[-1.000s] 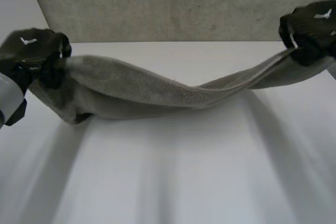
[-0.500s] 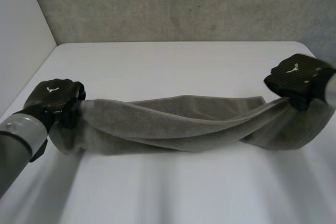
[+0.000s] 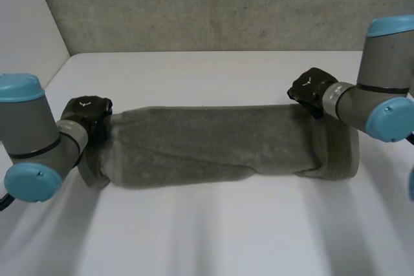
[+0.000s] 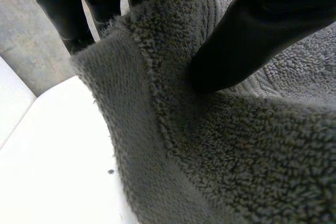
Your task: Fold the towel.
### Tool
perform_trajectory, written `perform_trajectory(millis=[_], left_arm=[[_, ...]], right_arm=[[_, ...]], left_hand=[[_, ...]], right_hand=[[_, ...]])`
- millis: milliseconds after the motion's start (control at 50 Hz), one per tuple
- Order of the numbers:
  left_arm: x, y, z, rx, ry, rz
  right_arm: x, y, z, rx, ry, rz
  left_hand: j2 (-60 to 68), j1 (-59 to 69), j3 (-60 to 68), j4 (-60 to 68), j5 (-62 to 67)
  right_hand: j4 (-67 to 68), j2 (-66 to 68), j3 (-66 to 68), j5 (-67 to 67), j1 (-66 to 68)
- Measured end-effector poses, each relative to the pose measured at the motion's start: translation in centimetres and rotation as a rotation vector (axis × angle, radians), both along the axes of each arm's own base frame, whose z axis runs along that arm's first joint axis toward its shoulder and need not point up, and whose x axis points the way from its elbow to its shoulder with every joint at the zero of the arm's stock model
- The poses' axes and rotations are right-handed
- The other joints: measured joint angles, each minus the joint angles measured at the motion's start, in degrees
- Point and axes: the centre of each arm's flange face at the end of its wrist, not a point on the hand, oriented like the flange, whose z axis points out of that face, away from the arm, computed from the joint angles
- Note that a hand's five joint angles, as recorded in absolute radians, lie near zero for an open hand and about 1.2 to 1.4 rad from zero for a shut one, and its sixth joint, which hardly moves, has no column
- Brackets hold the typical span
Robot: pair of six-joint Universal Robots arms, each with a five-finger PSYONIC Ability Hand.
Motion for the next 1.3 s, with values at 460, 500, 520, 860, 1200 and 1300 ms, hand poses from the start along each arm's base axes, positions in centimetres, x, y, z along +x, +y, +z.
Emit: perform_trajectory(millis=[460, 500, 520, 860, 1200, 1300], left_arm=[[-0.4, -0.4, 4.1, -0.078, 0.013, 0.012], [-0.2, 0.6, 5.3, -0.092, 0.015, 0.015], [-0.1, 0.9, 5.6, -0.094, 0.015, 0.015], [1.2, 10.8, 2.4, -0.105, -0.177, -0.096], [0.8, 9.4, -2.9, -0.111, -0.298, -0.125], [1.0, 9.0, -3.2, -0.114, -0.298, -0.114]], right_arm=[[2.6, -0.5, 3.5, -0.132, -0.155, -0.056], [2.1, 0.7, 5.1, -0.115, -0.193, -0.071], [2.0, 1.1, 5.4, -0.109, -0.200, -0.074], [-5.1, 9.4, 1.6, 0.079, -0.266, -0.247], [-8.5, 7.1, -6.2, 0.161, -0.274, -0.383], [-9.2, 6.2, -6.4, 0.150, -0.273, -0.405]], left_hand=[[-65.9, -59.9, -69.0, -66.8, -64.4], [-65.8, -59.9, -69.0, -66.8, -64.3], [-65.8, -59.9, -68.9, -66.8, -64.2], [-61.7, -56.1, -64.4, -62.6, -58.3], [-58.9, -52.9, -61.2, -59.5, -55.1], [-58.1, -52.1, -60.4, -58.6, -54.3]], right_hand=[[-61.8, -62.1, -62.9, -60.6, -54.5], [-61.8, -62.1, -62.9, -60.6, -54.5], [-61.8, -62.1, -62.9, -60.6, -54.5], [-61.8, -62.1, -62.9, -60.6, -54.5], [-29.5, -28.8, -29.6, -27.8, -21.2], [-7.4, -6.3, -8.0, -5.7, -1.2]])
